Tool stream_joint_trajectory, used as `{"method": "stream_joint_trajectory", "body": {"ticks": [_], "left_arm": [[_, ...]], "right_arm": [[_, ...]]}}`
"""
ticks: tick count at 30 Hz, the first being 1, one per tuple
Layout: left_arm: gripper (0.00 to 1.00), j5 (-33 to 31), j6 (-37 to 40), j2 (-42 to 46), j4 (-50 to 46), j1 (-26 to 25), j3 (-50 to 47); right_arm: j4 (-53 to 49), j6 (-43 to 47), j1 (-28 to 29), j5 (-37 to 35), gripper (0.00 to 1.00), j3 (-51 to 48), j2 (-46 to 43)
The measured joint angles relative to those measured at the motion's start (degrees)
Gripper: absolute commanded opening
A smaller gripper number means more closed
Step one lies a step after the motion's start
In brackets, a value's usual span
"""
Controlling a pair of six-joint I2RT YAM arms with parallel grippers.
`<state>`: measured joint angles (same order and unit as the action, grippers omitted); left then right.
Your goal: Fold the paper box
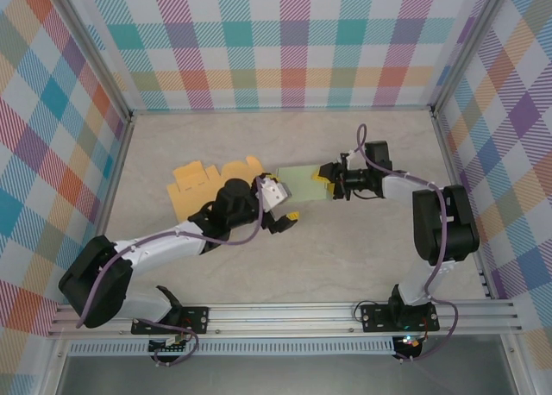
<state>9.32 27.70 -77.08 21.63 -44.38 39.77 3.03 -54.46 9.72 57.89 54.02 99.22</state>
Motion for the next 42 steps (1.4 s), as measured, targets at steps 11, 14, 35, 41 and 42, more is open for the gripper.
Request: {"method": "stream_joint_trajectory", "body": {"ticks": [11, 14, 35, 41, 42], "left_arm": [[1.0, -20.5, 14.6, -7.7, -2.3, -3.3, 2.1], [0.96, -23.9, 16.2, -9.3, -2.7, -3.5, 4.2], [0.42, -25.4, 19.9, -11.2, -14.8, -4.6, 10.3], [0.4, -23.5, 19.6, -11.3, -25.4, -4.6, 15.2], [0.4, -23.2, 19.5, -11.3, -27.8, -4.6, 16.4]], "right_arm": [[-3.2, -0.2, 0.0, 1.4, 0.46, -2.1, -2.2], [-3.1, -0.4, 0.0, 1.4, 0.46, -2.5, -2.2], [-4.9, 0.2, -0.4, 2.4, 0.6, -2.6, -2.3], [-8.6, 4.2, -0.4, -0.2, 0.78, -2.4, -2.3], [-9.3, 4.8, -0.5, -0.9, 0.82, -2.3, -2.3]]}}
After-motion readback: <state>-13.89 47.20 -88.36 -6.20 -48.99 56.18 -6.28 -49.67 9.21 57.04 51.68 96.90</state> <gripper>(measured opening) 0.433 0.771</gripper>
